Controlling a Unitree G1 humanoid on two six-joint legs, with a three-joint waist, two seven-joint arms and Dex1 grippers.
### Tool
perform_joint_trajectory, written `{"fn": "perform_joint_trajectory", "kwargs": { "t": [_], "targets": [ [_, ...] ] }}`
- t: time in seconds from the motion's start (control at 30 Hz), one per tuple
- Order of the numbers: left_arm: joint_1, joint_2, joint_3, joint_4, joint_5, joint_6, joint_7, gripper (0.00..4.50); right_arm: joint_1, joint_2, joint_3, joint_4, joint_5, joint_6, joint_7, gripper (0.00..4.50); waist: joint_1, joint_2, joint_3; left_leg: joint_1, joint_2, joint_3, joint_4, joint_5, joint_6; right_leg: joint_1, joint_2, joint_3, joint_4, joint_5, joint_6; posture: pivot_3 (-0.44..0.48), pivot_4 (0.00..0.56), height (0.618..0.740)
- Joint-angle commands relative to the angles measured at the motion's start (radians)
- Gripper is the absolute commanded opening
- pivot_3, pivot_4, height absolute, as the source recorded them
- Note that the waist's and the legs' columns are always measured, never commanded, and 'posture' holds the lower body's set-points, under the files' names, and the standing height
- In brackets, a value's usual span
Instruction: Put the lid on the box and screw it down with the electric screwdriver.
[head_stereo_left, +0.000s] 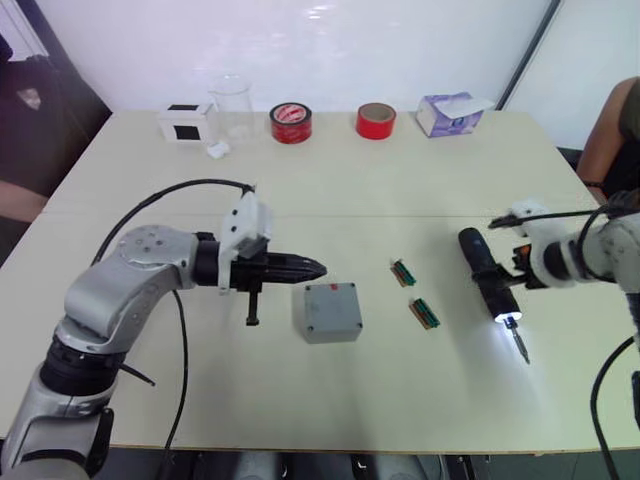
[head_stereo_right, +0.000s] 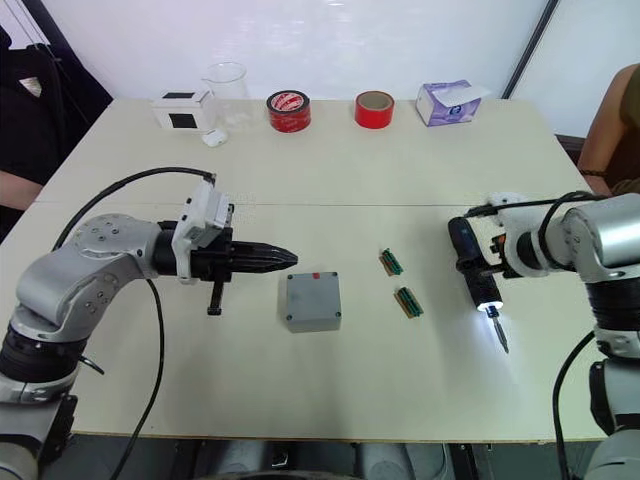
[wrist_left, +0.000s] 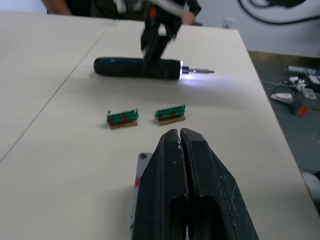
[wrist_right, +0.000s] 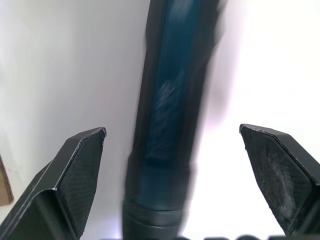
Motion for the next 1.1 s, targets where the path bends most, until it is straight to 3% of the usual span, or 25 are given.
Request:
{"fn": "perform_joint_trajectory", "kwargs": {
  "t": [0.03, 0.13, 0.47, 0.83, 1.1],
  "targets": [
    [0.044, 0.024, 0.019, 0.052, 0.046, -0.055, -0.011, 0.00, -0.042, -0.007, -0.067, -0.143, 0.029, -0.126, 0.095, 4.48, 0.000, 0.000, 0.000, 0.000, 0.000, 0.000, 0.000, 0.000, 0.000, 0.000, 0.000, 0.000, 0.000, 0.000, 0.000, 0.000, 0.150, 0.740],
    [0.088, 0.036, -0.014, 0.103, 0.102, -0.108, -0.029, 0.00, -0.009, 0.080, -0.146, -0.233, 0.077, -0.158, 0.109, 3.86, 0.000, -0.001, 0.000, 0.001, 0.001, -0.001, 0.000, 0.000, 0.000, 0.000, 0.001, -0.001, 0.001, 0.000, 0.000, 0.000, 0.150, 0.740],
    [0.152, -0.004, -0.087, 0.205, 0.207, -0.199, -0.042, 0.00, 0.312, 0.160, -0.055, -0.497, 0.033, -0.385, 0.167, 0.08, 0.026, -0.002, -0.001, 0.000, -0.001, 0.001, 0.001, 0.000, 0.000, 0.001, -0.003, 0.000, 0.000, 0.000, 0.000, 0.000, 0.150, 0.740],
    [0.114, -0.093, -0.148, 0.284, 0.292, -0.255, -0.024, 0.00, 0.410, 0.216, 0.143, -0.505, -0.053, -0.496, 0.219, 0.08, 0.023, -0.002, -0.001, 0.002, 0.000, 0.000, 0.002, 0.001, -0.002, 0.003, 0.000, -0.001, 0.002, 0.000, 0.000, 0.000, 0.150, 0.740],
    [0.046, -0.158, -0.177, 0.357, 0.344, -0.290, -0.030, 0.00, 0.431, 0.234, 0.142, -0.566, 0.000, -0.464, 0.268, 0.08, 0.028, -0.002, -0.001, 0.002, 0.000, 0.000, 0.004, 0.001, -0.002, 0.004, 0.000, -0.002, 0.002, 0.000, 0.000, 0.000, 0.150, 0.740]
  ]
}}
